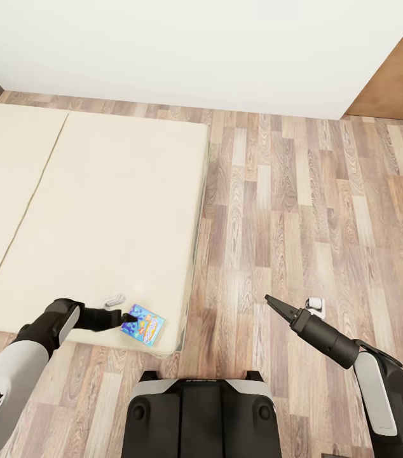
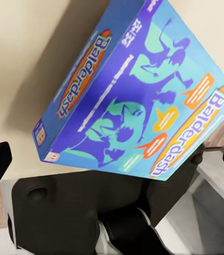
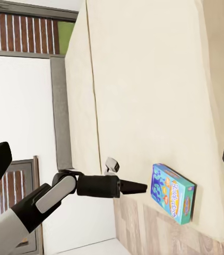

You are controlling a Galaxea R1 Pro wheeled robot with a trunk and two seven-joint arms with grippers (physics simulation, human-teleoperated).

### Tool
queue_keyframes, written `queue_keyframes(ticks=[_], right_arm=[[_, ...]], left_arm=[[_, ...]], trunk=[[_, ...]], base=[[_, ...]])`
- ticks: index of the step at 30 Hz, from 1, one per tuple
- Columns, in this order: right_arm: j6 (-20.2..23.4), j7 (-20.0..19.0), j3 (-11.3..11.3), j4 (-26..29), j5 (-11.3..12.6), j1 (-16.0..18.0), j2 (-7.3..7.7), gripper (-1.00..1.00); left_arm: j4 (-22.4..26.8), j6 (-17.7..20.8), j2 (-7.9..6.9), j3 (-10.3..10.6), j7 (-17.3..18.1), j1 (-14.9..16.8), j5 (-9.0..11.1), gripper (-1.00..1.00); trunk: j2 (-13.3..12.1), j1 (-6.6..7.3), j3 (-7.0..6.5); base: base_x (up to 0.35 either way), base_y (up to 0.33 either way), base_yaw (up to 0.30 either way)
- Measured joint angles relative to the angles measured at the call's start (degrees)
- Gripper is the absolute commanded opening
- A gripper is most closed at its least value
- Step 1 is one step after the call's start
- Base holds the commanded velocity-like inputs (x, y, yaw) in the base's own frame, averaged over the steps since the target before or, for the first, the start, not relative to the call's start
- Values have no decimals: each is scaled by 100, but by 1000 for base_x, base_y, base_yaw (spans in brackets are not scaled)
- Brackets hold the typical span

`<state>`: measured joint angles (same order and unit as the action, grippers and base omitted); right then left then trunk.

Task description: Put all the toys in the child's room - the three board games (two on the bed and one on the table), the two jigsaw puzzles on the table, and the tennis ball on the table - inside the toy box on the table in the child's room.

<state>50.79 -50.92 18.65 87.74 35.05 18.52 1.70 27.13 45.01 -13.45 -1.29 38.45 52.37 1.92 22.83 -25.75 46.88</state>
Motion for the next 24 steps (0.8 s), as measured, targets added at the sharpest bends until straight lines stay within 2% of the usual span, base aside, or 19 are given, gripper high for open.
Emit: queue_keyframes(ticks=[24], right_arm=[[0, -8, 11, -3, 0, 0, 6, 100]], left_arm=[[0, 377, 66, -23, -2, 0, 8, 100]], trunk=[[0, 0, 0]], base=[[0, 0, 0]])
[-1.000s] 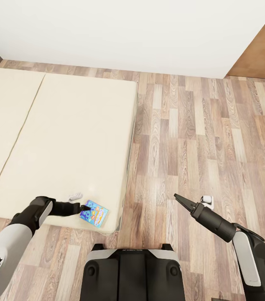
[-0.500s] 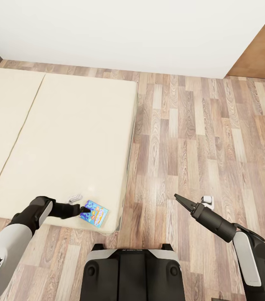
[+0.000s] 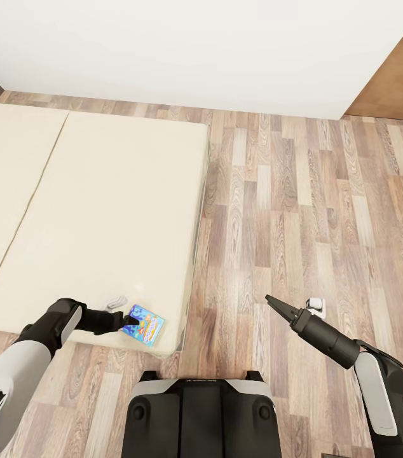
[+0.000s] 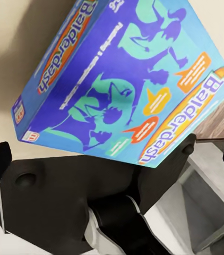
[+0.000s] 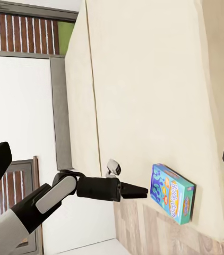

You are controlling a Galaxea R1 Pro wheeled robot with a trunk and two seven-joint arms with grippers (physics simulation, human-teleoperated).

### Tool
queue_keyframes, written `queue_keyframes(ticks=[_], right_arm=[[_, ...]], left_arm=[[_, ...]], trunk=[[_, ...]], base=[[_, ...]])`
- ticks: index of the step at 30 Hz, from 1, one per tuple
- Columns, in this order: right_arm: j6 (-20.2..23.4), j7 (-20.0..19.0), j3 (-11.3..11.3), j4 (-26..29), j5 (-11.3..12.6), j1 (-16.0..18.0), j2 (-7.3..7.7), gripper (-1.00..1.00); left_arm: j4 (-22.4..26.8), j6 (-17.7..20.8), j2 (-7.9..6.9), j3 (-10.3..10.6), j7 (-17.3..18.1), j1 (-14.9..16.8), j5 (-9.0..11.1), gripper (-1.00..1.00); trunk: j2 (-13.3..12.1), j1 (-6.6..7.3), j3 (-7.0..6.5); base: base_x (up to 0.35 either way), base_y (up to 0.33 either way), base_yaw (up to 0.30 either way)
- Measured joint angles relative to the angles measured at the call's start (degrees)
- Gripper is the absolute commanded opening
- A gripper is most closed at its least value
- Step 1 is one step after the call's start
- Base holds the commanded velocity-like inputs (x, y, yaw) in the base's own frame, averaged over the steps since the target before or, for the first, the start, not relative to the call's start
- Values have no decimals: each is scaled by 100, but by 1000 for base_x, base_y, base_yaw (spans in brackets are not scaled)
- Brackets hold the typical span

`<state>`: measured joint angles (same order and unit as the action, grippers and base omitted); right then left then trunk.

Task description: Put all the toys in the child's room - the three board games (two on the bed and one on the table), the two jigsaw puzzles on the table, and the tennis ball on the table - inside the toy box on the table in the child's room.

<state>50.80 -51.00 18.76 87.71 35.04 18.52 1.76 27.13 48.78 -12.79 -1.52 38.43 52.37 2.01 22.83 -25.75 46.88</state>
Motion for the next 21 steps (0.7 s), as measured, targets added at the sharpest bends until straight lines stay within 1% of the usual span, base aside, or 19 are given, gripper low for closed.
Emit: queue_keyframes(ticks=[11, 21], right_arm=[[0, -9, 8, 0, 0, 0, 8, 100], [2, -15, 9, 6, 0, 0, 9, 100]], left_arm=[[-14, 32, 48, -10, -60, 0, 0, 100], [-174, -29, 98, -12, -99, 0, -12, 100]], trunk=[[0, 0, 0], [0, 0, 0]], base=[[0, 0, 0], [0, 0, 0]])
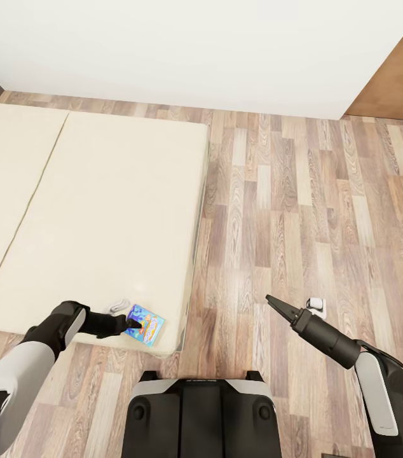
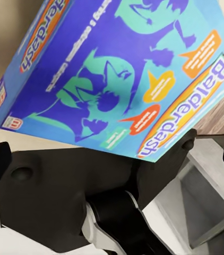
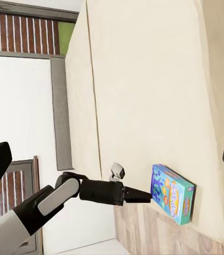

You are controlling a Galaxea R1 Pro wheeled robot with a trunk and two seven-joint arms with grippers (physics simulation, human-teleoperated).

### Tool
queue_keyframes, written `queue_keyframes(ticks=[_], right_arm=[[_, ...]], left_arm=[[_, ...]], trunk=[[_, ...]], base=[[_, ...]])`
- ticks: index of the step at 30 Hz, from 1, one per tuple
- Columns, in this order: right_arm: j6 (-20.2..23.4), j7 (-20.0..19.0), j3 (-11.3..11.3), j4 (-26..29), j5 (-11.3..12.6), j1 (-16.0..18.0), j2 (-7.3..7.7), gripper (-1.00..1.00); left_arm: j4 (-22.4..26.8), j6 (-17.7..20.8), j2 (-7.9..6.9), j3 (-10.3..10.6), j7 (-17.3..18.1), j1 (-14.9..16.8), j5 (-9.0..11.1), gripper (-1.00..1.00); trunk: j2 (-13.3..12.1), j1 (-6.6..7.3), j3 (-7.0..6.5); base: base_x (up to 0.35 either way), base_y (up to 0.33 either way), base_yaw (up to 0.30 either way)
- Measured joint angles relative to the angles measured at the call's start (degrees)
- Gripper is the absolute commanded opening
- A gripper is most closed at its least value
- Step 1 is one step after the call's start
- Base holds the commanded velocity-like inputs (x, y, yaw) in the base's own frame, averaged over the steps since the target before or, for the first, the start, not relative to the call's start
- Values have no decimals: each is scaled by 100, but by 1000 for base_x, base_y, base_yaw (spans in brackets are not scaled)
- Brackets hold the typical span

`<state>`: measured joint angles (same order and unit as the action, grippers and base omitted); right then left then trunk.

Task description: Put all the toys in the child's room - the three board games (two on the bed and one on the table), the two jigsaw puzzles on the table, and the tennis ball on the table - inside the toy box on the table in the child's room.

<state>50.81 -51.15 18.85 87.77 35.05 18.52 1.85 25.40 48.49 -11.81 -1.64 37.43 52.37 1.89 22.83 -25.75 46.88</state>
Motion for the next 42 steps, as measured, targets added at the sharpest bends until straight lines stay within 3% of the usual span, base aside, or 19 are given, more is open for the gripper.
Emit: queue_keyframes(ticks=[9, 32, 42], right_arm=[[-1, 23, -1, 19, 0, 0, 2, 100], [7, 15, 0, 12, 0, 0, 9, 100], [5, 14, 0, 12, 0, 0, 9, 100]], left_arm=[[-28, -36, 22, -2, -19, 0, -122, 100], [-30, -181, 108, 5, -20, 0, -155, 100], [-30, -503, 108, 12, -11, 0, -152, 100]], trunk=[[0, 0, 0], [0, 0, 42], [0, 0, 44]], base=[[0, 0, 0], [0, 0, 0], [0, 0, 0]])
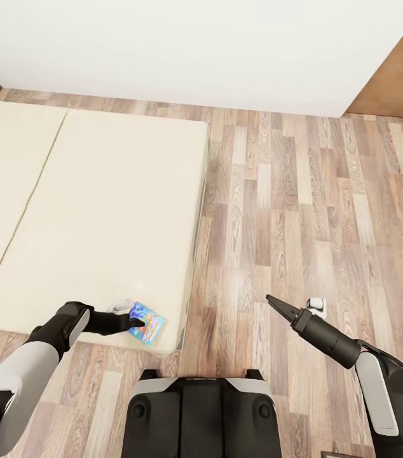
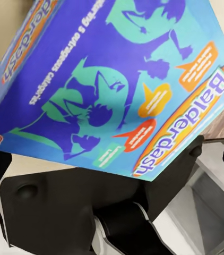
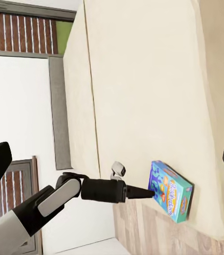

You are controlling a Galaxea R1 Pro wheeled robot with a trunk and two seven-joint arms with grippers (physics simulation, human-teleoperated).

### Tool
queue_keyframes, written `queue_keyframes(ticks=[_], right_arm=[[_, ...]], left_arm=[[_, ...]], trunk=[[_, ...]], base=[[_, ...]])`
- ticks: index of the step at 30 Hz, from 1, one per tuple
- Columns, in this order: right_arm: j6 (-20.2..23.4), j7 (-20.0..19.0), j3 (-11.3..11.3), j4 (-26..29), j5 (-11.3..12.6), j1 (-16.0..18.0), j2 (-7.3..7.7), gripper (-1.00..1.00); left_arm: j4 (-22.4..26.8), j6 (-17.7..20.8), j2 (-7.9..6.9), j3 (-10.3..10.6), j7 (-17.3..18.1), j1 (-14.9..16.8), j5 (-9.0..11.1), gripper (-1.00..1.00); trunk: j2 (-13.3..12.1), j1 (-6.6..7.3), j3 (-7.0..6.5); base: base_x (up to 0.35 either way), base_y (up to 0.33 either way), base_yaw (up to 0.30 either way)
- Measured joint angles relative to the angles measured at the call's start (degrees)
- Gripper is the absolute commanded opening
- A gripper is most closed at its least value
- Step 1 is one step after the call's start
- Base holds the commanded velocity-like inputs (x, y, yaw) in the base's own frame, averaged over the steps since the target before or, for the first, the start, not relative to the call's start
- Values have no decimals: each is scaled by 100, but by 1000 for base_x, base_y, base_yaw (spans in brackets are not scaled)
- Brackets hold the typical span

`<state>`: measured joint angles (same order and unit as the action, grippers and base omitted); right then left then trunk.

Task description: Put all the toys in the child's room - the three board games (two on the bed and one on the table), the two jigsaw puzzles on the table, and the tennis ball on the table - inside the toy box on the table in the child's room.

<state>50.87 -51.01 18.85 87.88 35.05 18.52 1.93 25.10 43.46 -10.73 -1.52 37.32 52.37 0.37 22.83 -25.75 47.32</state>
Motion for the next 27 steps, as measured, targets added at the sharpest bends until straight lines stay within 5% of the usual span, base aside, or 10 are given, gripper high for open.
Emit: queue_keyframes(ticks=[14, 27], right_arm=[[2, -9, 0, 0, 0, 0, 0, 100], [2, -9, 1, 0, 0, 0, 1, 100]], left_arm=[[0, -38, -14, 1, 143, 3, 35, 100], [1, -39, 2, -7, 626, 0, 21, 100]], trunk=[[0, 0, 0], [0, 0, 0]], base=[[0, 0, 0], [0, 0, 0]])
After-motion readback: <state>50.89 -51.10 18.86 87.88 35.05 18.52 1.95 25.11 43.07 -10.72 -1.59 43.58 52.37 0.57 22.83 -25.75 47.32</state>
